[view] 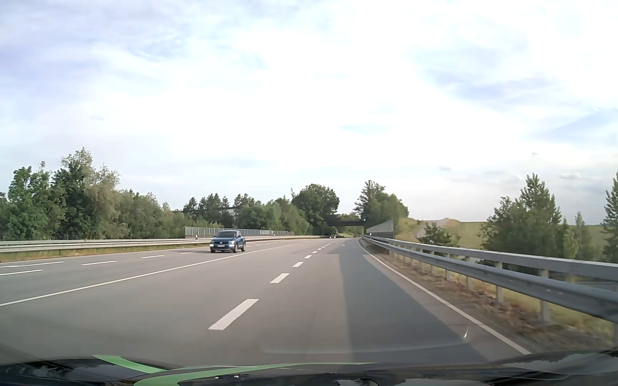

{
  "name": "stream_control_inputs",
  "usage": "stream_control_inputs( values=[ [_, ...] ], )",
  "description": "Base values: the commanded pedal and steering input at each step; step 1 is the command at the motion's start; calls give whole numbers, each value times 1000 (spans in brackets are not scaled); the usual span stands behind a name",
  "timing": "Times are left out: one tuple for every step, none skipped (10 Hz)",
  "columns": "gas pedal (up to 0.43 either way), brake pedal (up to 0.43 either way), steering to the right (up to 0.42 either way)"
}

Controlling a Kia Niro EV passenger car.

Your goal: Follow the waypoints while adhering to traffic rules and regulations

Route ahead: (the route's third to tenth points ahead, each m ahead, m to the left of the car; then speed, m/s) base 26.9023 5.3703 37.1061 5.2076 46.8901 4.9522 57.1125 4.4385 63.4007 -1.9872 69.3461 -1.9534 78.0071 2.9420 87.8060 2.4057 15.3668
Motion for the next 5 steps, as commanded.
stream_control_inputs(
  values=[
    [740, 0, 9],
    [740, 0, 8],
    [740, 0, 7],
    [740, 0, 6],
    [740, 0, 6]
  ],
)
